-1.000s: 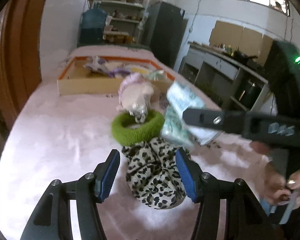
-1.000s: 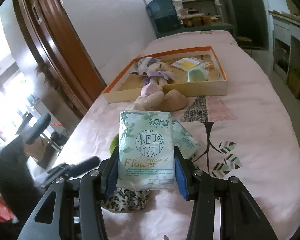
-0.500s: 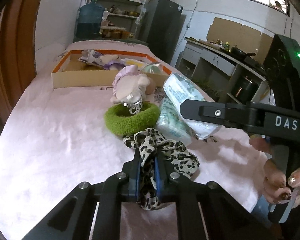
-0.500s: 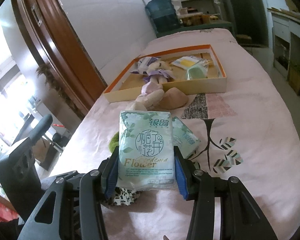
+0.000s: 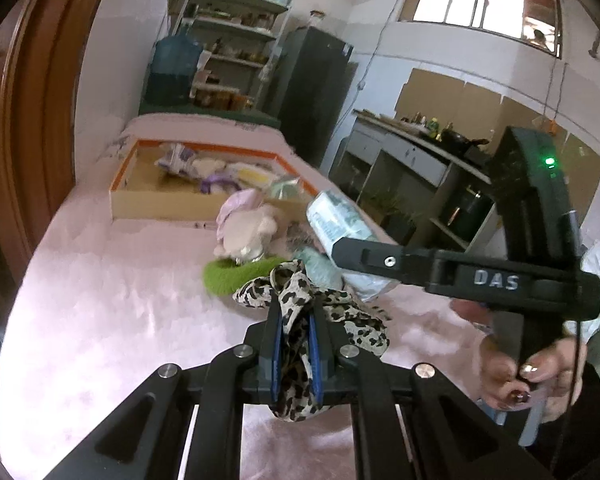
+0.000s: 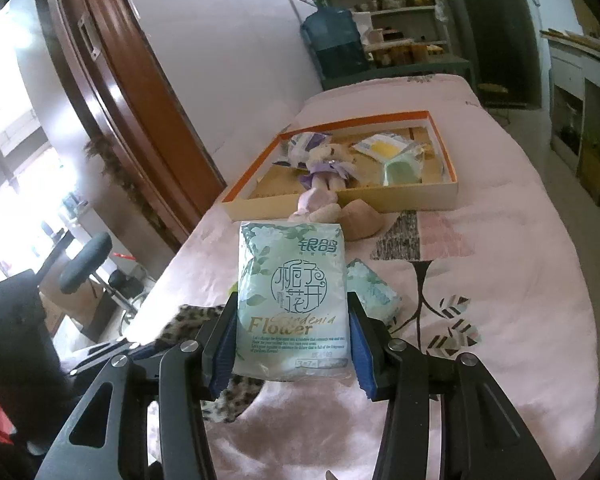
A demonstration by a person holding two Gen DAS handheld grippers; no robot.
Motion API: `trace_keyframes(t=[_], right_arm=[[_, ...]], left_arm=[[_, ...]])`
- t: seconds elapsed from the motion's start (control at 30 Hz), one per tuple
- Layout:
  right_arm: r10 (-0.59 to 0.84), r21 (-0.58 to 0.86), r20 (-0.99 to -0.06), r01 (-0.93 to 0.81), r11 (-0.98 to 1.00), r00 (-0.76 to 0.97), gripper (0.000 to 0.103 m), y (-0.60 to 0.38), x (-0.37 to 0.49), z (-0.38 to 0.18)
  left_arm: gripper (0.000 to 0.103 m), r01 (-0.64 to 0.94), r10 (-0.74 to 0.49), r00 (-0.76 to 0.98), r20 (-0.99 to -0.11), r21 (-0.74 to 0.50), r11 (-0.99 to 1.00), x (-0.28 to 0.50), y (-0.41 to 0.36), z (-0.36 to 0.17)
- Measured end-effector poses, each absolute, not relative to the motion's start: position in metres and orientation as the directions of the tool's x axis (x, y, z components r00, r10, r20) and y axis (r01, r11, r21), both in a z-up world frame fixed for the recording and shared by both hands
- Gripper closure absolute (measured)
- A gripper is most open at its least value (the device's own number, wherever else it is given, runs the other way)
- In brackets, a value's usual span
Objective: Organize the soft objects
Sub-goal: 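Carry the scrunchie and tissue pack over the box lid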
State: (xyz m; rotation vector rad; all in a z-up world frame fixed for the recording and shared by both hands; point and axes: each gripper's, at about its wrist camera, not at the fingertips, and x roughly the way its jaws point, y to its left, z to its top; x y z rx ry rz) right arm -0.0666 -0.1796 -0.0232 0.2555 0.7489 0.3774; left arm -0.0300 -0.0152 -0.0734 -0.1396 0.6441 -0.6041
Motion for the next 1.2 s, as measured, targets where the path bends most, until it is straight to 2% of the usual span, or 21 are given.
trace_keyframes(t=[0.5,1.2], right_arm=[[0.422,0.326,-0.582,-0.276,0.904,0.696,0.053,-0.177,-0.065,0.0],[0.412,0.289,-0.567,-0.296,0.91,0.713,0.053,-0.173,-0.012,0.024]], left_arm=[[0.091,0.44,-0.52,0.72,-0.46,-0.277,0.854,-0.014,0.01,-0.037],[0.091,0.339,-0.398,0.777,-0.487,-0.208,0.917,0.056,0.01,-0.015]])
